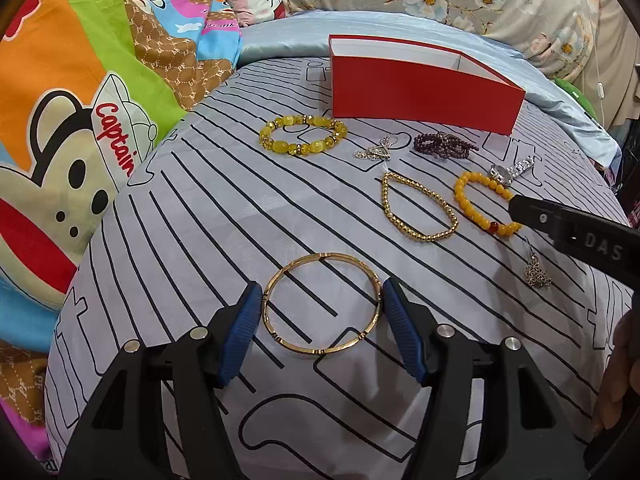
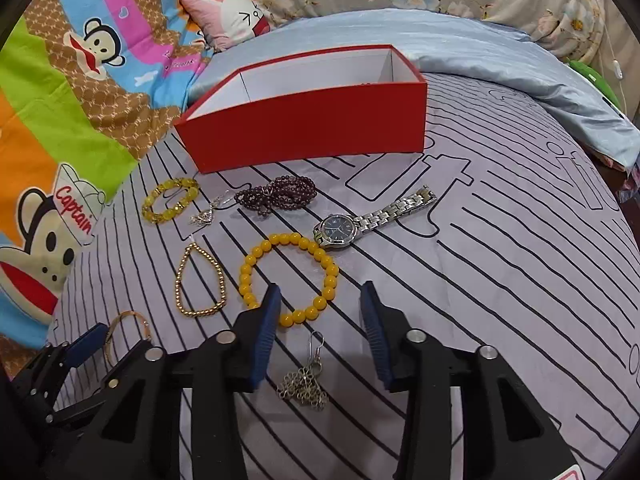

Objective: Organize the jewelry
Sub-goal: 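Grasp the gold bangle with left tool while right tool grasps the orange-yellow bead bracelet, then carry the bangle and the bead bracelet over the red box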

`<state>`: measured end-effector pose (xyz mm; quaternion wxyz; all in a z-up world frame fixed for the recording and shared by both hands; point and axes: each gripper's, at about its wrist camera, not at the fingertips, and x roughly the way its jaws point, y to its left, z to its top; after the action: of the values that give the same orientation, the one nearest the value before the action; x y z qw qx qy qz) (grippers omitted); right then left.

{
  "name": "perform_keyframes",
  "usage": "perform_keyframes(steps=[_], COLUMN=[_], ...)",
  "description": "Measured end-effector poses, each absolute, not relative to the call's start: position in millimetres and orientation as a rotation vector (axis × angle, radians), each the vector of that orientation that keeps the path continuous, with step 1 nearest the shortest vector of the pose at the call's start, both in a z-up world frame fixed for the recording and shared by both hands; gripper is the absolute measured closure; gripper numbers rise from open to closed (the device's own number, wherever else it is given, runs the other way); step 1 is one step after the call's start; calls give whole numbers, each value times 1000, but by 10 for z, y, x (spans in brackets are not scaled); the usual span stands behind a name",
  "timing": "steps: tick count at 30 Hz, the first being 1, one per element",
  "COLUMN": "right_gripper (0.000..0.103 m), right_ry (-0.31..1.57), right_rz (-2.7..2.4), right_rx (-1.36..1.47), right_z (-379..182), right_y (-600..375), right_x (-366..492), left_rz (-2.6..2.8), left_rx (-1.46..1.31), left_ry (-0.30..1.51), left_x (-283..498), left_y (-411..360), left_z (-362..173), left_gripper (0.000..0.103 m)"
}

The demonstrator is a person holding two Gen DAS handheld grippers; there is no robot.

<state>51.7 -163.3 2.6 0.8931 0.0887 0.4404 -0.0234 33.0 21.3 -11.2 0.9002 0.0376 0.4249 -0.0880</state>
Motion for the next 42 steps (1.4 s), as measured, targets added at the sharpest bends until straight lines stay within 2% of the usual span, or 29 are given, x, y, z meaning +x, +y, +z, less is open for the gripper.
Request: perform_keyframes(steps=[8,10,13,20,31,42], right_gripper=[83,92,96,96,96,96], right_ry=[917,916,914,908,823,730], right_rz=[-67,-79,-79,-72,-53,-22], right_rx=[153,141,145,195,216,230], right_z=[-47,-49,-53,-2,435,936], right_y=[-1624,-1633,-1659,-1729,-1863,-2020], right_x=[551,543,520,403,87,201], left_rz=[-180,-180,-180,-180,-177,-219], left_rx=[81,81,81,81,58,63], left_ry=[878,878,878,878,899,778], left_x=[330,329,329,328,308,541], left_y=[212,212,212,211,231,52], left_z=[-114,-113,-113,-111,-52,729], left_gripper=[43,43,43,43,43,43])
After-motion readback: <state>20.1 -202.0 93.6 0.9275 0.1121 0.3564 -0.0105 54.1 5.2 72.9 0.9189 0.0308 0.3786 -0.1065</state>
